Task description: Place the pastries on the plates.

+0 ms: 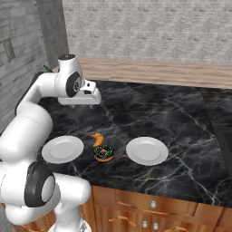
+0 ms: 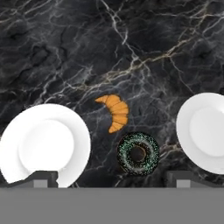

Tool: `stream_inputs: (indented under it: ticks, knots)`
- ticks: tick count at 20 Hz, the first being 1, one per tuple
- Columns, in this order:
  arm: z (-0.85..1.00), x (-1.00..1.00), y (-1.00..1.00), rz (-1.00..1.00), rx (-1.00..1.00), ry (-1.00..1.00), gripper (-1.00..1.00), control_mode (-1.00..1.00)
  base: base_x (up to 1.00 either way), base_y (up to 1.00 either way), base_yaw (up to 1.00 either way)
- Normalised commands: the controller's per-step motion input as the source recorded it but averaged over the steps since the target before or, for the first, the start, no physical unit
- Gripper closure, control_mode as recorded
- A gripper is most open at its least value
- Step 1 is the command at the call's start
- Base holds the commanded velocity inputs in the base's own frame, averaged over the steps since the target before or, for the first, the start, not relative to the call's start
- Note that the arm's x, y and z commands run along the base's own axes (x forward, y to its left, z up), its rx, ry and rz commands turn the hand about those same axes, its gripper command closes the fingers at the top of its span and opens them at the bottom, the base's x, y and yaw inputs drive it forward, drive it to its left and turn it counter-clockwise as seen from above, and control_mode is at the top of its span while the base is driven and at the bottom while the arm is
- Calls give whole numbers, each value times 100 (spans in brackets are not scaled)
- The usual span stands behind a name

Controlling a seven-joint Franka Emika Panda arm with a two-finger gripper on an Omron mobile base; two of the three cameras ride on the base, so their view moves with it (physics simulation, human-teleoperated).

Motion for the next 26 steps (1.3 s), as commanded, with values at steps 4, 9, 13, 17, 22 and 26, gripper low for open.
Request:
stream_inputs:
  ticks: [4, 9, 13, 17, 22, 26]
  knots:
    - [-27, 19, 0, 0, -3, 1, -100, -100, 0, 0, 0]
    - [-48, 30, -5, 0, 0, 1, -100, -100, 0, 0, 0]
    - [-42, 38, -10, 0, 0, 0, -100, -100, 0, 0, 0]
    - [-43, 28, -2, 0, 0, 1, -100, -100, 0, 0, 0]
    - [-49, 31, -1, 0, 0, 3, -100, -100, 0, 0, 0]
    - [-56, 21, -10, 0, 0, 5, -100, -100, 0, 0, 0]
